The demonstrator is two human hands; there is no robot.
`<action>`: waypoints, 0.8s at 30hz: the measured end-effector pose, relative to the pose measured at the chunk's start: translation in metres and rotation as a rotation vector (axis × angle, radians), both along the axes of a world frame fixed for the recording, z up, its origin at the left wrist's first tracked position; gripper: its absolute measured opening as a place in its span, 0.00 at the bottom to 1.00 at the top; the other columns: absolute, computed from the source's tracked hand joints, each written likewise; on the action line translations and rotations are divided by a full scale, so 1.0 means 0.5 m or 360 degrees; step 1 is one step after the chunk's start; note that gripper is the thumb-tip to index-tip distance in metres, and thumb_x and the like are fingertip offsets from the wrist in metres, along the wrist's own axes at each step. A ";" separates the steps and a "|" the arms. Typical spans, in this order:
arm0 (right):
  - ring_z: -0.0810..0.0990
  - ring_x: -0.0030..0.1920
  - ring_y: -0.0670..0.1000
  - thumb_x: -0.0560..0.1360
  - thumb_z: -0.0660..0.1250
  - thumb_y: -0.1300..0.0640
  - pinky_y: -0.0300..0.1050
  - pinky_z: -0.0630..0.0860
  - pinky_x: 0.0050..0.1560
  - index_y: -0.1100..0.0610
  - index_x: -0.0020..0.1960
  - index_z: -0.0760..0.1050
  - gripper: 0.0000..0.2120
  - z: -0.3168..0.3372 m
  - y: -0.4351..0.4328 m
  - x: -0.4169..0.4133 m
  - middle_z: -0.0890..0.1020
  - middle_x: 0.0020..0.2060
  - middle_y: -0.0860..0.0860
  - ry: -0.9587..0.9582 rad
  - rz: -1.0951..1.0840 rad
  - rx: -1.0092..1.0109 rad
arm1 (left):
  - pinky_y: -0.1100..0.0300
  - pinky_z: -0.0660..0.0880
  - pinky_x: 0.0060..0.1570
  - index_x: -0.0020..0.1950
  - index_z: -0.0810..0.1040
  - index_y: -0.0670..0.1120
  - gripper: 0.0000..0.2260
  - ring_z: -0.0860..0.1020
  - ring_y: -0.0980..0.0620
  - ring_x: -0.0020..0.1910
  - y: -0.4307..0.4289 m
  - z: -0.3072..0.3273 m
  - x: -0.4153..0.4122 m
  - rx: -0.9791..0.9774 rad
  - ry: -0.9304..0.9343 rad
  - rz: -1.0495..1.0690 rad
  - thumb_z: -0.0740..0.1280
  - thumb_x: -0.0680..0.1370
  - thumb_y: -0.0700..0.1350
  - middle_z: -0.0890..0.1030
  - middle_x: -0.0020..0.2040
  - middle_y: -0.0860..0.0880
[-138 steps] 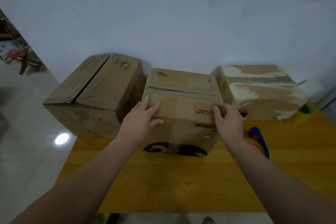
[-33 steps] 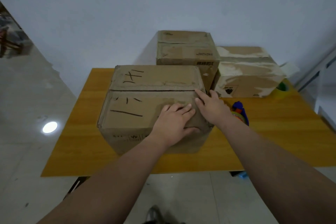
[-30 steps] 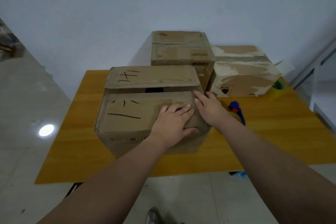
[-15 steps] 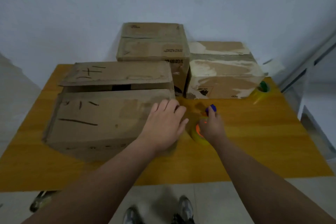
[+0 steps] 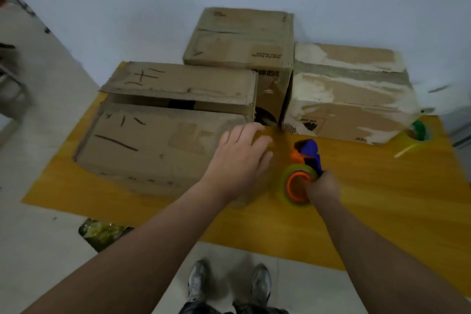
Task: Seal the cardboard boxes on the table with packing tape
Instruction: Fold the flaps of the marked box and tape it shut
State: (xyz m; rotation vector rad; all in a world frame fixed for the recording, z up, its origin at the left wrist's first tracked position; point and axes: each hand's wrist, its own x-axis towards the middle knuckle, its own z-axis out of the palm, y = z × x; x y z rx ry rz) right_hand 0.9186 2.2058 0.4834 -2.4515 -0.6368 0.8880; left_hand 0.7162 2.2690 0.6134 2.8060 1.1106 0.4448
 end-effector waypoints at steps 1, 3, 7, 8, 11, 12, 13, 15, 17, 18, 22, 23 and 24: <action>0.77 0.41 0.58 0.73 0.71 0.61 0.52 0.74 0.37 0.59 0.54 0.66 0.16 0.013 0.006 -0.007 0.76 0.47 0.58 0.0036 -0.0007 0.0152 | 0.50 0.65 0.61 0.62 0.75 0.47 0.14 0.69 0.46 0.63 0.005 0.001 -0.006 -0.0018 -0.0014 0.0031 0.60 0.79 0.50 0.72 0.65 0.45; 0.77 0.39 0.56 0.72 0.70 0.64 0.52 0.74 0.34 0.55 0.53 0.64 0.17 0.048 0.021 -0.023 0.75 0.44 0.55 0.0060 -0.0009 0.0489 | 0.48 0.59 0.67 0.67 0.72 0.47 0.19 0.65 0.45 0.69 0.018 0.002 -0.025 -0.0010 0.0002 0.0056 0.59 0.80 0.53 0.68 0.69 0.45; 0.76 0.41 0.50 0.72 0.69 0.67 0.37 0.69 0.34 0.54 0.56 0.67 0.18 0.155 0.062 -0.057 0.74 0.42 0.45 -0.0194 0.0005 0.1038 | 0.48 0.42 0.74 0.77 0.53 0.51 0.31 0.47 0.47 0.76 0.066 0.005 -0.082 0.0031 0.0206 0.0090 0.46 0.78 0.65 0.52 0.78 0.46; 0.75 0.44 0.48 0.72 0.69 0.67 0.35 0.70 0.39 0.55 0.60 0.69 0.21 0.184 0.072 -0.064 0.75 0.46 0.46 -0.0241 0.0038 0.1125 | 0.48 0.39 0.73 0.78 0.48 0.52 0.32 0.44 0.48 0.76 0.083 0.005 -0.100 0.0046 0.0245 0.0124 0.43 0.77 0.66 0.48 0.78 0.47; 0.74 0.54 0.50 0.70 0.70 0.67 0.41 0.71 0.52 0.55 0.67 0.71 0.27 0.266 0.096 -0.080 0.76 0.56 0.52 -0.0503 0.0212 0.1173 | 0.48 0.35 0.71 0.77 0.39 0.53 0.36 0.38 0.49 0.75 0.141 0.008 -0.167 0.0060 0.0375 0.0225 0.37 0.73 0.70 0.41 0.78 0.48; 0.74 0.55 0.50 0.69 0.70 0.67 0.42 0.71 0.53 0.55 0.67 0.72 0.27 0.291 0.102 -0.088 0.77 0.57 0.53 -0.0597 0.0254 0.1162 | 0.47 0.34 0.71 0.77 0.38 0.53 0.37 0.37 0.49 0.75 0.162 0.008 -0.192 0.0047 0.0416 0.0248 0.36 0.72 0.70 0.41 0.78 0.48; 0.74 0.54 0.49 0.69 0.71 0.66 0.41 0.71 0.52 0.54 0.66 0.73 0.27 0.315 0.107 -0.100 0.77 0.56 0.51 -0.0651 0.0279 0.1158 | 0.46 0.34 0.71 0.77 0.39 0.53 0.38 0.38 0.49 0.75 0.183 0.009 -0.219 0.0022 0.0446 0.0272 0.37 0.72 0.71 0.42 0.78 0.49; 0.73 0.48 0.45 0.69 0.72 0.62 0.37 0.70 0.45 0.52 0.63 0.75 0.23 0.354 0.119 -0.134 0.77 0.48 0.46 -0.0676 0.0331 0.1147 | 0.44 0.34 0.70 0.77 0.42 0.53 0.38 0.39 0.49 0.76 0.220 0.009 -0.270 -0.0042 0.0486 0.0322 0.39 0.72 0.71 0.46 0.78 0.51; 0.74 0.39 0.45 0.69 0.72 0.60 0.34 0.66 0.35 0.51 0.56 0.79 0.15 0.376 0.136 -0.182 0.76 0.38 0.43 -0.0595 0.0396 0.1131 | 0.43 0.34 0.70 0.77 0.46 0.55 0.36 0.40 0.48 0.76 0.249 0.008 -0.319 -0.0084 0.0510 0.0351 0.40 0.73 0.70 0.49 0.78 0.51; 0.75 0.36 0.45 0.69 0.73 0.59 0.34 0.65 0.33 0.50 0.50 0.79 0.10 0.378 0.148 -0.209 0.76 0.34 0.42 -0.0528 0.0409 0.1118 | 0.42 0.35 0.71 0.77 0.48 0.56 0.35 0.40 0.47 0.76 0.262 0.008 -0.343 -0.0100 0.0510 0.0359 0.40 0.73 0.70 0.51 0.78 0.51; 0.76 0.36 0.44 0.70 0.75 0.53 0.36 0.69 0.35 0.49 0.45 0.75 0.09 0.350 0.200 -0.306 0.78 0.35 0.43 -0.0166 0.0333 0.1067 | 0.38 0.38 0.70 0.75 0.51 0.65 0.33 0.39 0.41 0.75 0.310 0.011 -0.424 -0.0313 0.0501 0.0478 0.42 0.70 0.73 0.46 0.78 0.47; 0.77 0.38 0.44 0.69 0.75 0.52 0.38 0.70 0.37 0.51 0.48 0.75 0.12 0.343 0.211 -0.326 0.79 0.37 0.44 -0.0111 0.0309 0.1046 | 0.38 0.41 0.70 0.74 0.51 0.66 0.34 0.40 0.40 0.75 0.320 0.012 -0.438 -0.0410 0.0482 0.0489 0.43 0.69 0.74 0.43 0.78 0.46; 0.77 0.39 0.44 0.69 0.75 0.51 0.38 0.70 0.38 0.51 0.51 0.75 0.14 0.335 0.221 -0.341 0.79 0.38 0.44 -0.0079 0.0287 0.1029 | 0.39 0.44 0.71 0.74 0.51 0.66 0.35 0.41 0.39 0.75 0.328 0.012 -0.449 -0.0535 0.0420 0.0473 0.45 0.68 0.74 0.41 0.78 0.46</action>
